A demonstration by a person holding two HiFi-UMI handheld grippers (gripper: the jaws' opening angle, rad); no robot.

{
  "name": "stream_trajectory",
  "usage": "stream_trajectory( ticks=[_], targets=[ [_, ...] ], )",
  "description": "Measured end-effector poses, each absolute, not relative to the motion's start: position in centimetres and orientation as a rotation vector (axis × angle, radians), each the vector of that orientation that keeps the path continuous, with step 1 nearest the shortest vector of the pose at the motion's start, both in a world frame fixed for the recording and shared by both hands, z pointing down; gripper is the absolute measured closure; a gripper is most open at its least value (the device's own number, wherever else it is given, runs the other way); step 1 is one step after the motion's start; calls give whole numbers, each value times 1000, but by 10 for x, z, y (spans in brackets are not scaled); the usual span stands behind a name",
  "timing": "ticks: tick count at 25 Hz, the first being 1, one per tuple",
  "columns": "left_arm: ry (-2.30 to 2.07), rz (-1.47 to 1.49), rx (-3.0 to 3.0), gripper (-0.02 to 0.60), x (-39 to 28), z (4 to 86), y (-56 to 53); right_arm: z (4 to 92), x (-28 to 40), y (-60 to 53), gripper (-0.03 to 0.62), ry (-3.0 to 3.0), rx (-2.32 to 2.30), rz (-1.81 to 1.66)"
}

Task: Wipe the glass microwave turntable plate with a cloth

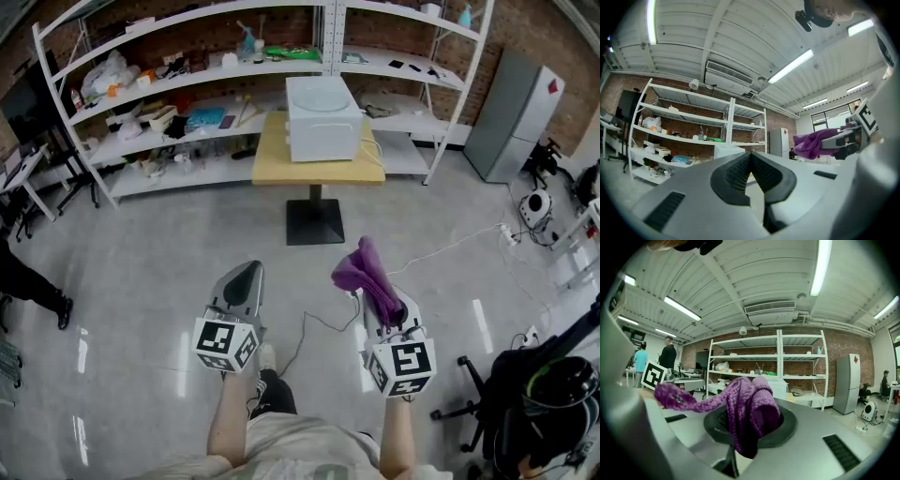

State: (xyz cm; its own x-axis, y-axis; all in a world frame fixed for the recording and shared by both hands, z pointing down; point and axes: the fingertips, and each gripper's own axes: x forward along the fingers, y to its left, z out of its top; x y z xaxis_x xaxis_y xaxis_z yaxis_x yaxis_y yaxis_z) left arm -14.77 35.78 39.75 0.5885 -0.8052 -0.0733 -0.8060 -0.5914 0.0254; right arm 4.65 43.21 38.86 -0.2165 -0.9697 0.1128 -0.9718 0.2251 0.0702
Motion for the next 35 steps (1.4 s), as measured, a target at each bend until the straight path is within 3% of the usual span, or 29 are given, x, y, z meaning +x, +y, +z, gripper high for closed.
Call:
stream_trajectory(
  ticks=[10,20,35],
  targets=[
    [1344,175,-2757,580,-97,369,434,371,70,519,543,-2363,1897,-41],
    [1322,128,-2772,580,-113,366,465,385,34,544,543,-2303,1826,-45],
    [1278,136,-2772,580,-90,364,503,382,51,564,543,-2266,1851,-76]
  ],
)
